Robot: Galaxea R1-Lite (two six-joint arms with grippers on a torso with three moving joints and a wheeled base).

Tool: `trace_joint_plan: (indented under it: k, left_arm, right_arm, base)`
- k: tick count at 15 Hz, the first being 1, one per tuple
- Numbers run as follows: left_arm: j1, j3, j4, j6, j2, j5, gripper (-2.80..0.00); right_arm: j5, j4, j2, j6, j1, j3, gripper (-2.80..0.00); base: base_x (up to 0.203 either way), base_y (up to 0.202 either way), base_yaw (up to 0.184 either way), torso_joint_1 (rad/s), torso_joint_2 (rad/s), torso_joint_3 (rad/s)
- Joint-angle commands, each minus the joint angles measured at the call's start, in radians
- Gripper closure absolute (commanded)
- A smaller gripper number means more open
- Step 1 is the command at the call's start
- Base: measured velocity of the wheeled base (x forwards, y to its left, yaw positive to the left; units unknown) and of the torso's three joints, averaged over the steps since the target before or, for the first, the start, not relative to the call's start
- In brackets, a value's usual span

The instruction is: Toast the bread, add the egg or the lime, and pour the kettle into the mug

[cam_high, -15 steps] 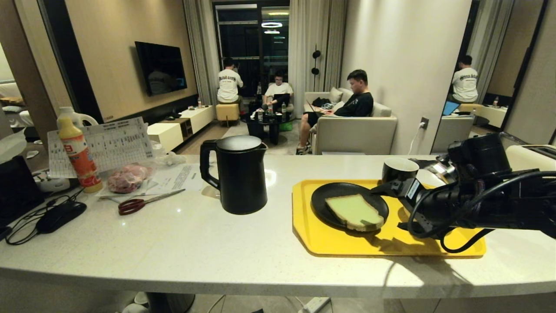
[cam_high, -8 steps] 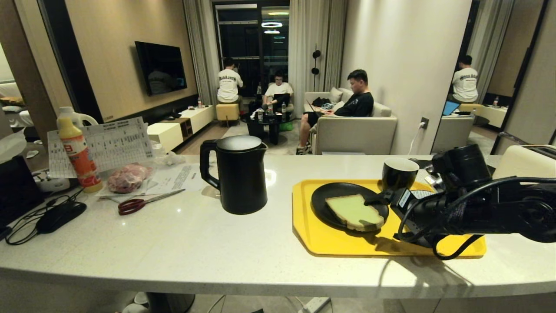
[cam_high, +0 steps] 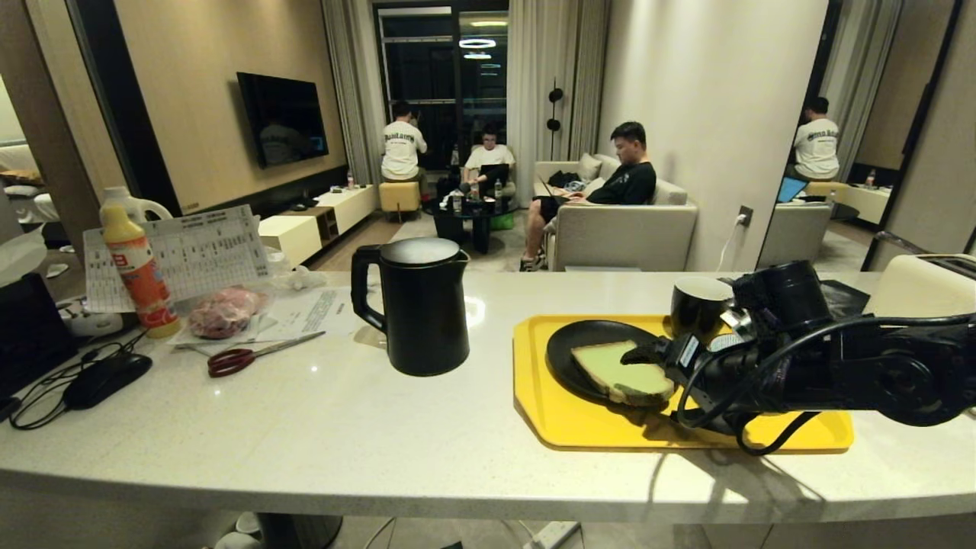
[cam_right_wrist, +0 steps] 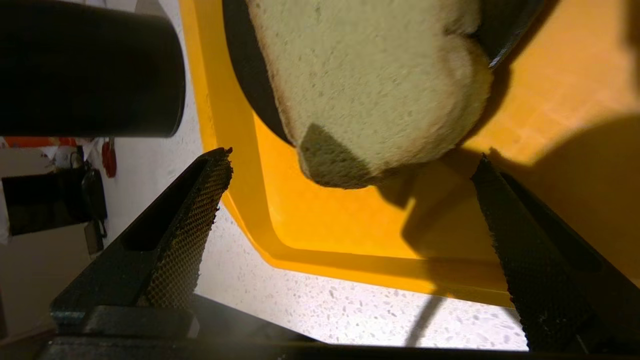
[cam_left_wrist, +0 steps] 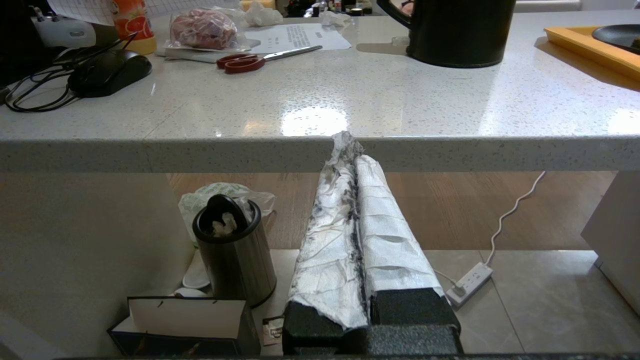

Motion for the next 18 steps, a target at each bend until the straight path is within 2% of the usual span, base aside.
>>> trace_joint_plan:
  k: [1, 18]
  left_arm:
    - [0.0, 0.0, 0.0, 0.0, -0.003, 0.0, 0.0]
    - [0.0, 0.0, 0.0, 0.0, -0.003, 0.0, 0.0]
  right_arm:
    - [0.002, -0.002, 0.009, 0.006, 0.009, -0.016, -2.8]
    - [0.001, -0.003, 0.06, 0.02, 0.009, -0.072, -2.8]
  base:
    - [0.0, 0.0, 0.0, 0.0, 0.0, 0.0]
    - [0.0, 0.0, 0.0, 0.0, 0.0, 0.0]
